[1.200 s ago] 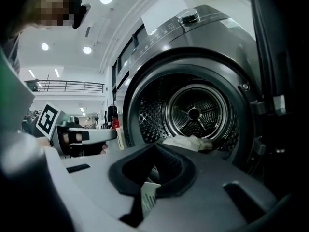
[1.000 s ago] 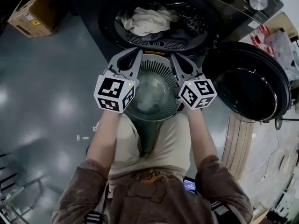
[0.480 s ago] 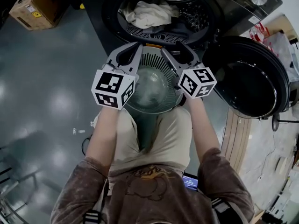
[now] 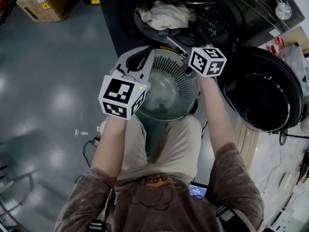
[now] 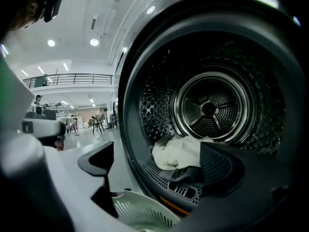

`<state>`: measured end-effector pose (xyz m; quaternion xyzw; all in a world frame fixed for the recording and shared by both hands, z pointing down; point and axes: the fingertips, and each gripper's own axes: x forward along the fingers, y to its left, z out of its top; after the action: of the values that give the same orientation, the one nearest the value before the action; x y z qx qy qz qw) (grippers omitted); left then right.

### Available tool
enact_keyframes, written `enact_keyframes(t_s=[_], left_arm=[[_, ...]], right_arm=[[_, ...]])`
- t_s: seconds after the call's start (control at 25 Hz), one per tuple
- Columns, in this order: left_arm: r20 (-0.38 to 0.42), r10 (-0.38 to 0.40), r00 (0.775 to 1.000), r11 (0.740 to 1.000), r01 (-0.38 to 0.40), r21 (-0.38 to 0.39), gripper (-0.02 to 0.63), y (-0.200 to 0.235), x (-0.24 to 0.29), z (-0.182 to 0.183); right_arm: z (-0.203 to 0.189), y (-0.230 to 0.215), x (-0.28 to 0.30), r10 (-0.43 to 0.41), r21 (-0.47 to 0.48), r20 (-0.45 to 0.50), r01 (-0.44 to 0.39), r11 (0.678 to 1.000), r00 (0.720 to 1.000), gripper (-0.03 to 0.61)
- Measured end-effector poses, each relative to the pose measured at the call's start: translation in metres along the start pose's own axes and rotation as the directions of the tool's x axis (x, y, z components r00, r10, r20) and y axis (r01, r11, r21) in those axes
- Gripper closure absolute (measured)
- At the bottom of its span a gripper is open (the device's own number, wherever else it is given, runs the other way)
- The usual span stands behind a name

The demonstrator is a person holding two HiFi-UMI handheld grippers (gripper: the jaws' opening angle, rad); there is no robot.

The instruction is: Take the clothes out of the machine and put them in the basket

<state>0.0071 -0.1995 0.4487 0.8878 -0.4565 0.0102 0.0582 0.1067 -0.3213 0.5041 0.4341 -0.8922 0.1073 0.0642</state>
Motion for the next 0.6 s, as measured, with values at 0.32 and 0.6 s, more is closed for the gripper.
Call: enact_keyframes(t_s=[0.32, 0.6], left_arm=[[-0.054, 0.008, 0.999, 1.0, -0.007, 0.017, 0.611, 0.008, 0.006, -0.014], [-0.12, -0.01, 0.993, 1.0, 0.008, -0.017, 0.611, 0.015, 0.017, -0.031]], right_arm=[[-0.012, -0.037, 0.082, -0.062, -0.012, -0.096, 0.062, 0.998, 0.993, 0.011], [-0.04, -0.057, 0.131, -0.119, -0.109, -0.256, 0.094, 0.99, 0.959, 0.012]])
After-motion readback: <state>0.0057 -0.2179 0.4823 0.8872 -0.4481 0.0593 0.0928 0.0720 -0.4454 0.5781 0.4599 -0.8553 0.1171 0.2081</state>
